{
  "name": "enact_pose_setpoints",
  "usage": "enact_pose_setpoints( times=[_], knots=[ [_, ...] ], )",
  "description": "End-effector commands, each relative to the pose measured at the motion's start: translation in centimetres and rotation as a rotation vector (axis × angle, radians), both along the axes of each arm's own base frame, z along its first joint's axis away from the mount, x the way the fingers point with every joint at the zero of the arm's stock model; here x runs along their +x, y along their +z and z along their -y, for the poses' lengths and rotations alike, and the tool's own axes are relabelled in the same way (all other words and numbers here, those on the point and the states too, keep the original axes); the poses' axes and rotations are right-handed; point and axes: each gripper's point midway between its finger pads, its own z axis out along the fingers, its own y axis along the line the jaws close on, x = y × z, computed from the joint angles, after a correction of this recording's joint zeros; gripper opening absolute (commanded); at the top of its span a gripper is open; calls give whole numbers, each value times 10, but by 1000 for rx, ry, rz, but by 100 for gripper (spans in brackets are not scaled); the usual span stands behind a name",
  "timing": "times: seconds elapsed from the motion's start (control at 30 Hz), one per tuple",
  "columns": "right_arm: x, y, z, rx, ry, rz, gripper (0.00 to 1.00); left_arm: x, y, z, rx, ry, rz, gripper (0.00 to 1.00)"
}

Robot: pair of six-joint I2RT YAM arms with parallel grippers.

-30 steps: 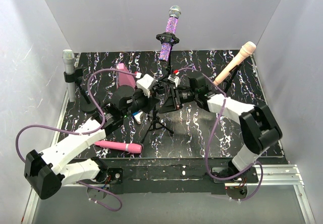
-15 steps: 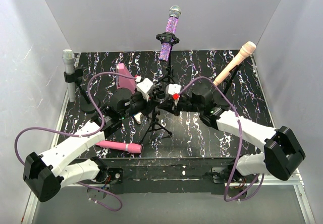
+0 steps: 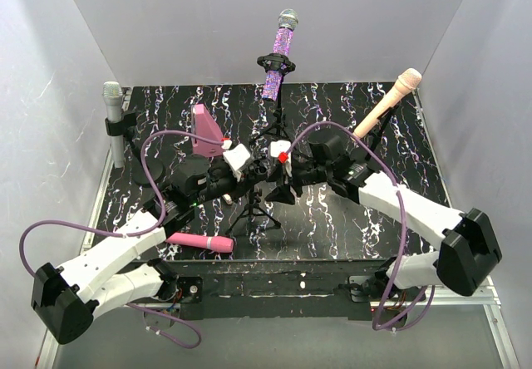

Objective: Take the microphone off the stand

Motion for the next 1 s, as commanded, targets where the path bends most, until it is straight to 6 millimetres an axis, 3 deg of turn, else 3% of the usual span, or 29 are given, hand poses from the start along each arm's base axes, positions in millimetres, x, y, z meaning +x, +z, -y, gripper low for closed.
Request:
enact_pose_setpoints(
  times=[0.0, 0.2, 0.47, 0.63, 0.87, 0.97],
  knots=[
    [-1, 5, -13, 1, -18, -163, 62, -3, -5, -6, 43, -14, 36, 9],
    [3, -2, -19, -6, -19, -198, 61, -4, -4, -9, 48, -5, 29, 26],
    [5, -5, -23, -3, -32, -238, 59, -8, -1, -8, 47, -28, 28, 18],
    [10, -10, -27, -2, -35, -239, 59, -11, 2, -7, 45, -47, 32, 1],
    [8, -11, -33, 3, -2, -264, 49, -10, 1, -7, 56, -52, 58, 0],
    [7, -7, -34, 12, 8, -276, 50, -11, 0, -7, 55, -57, 58, 0]
  ],
)
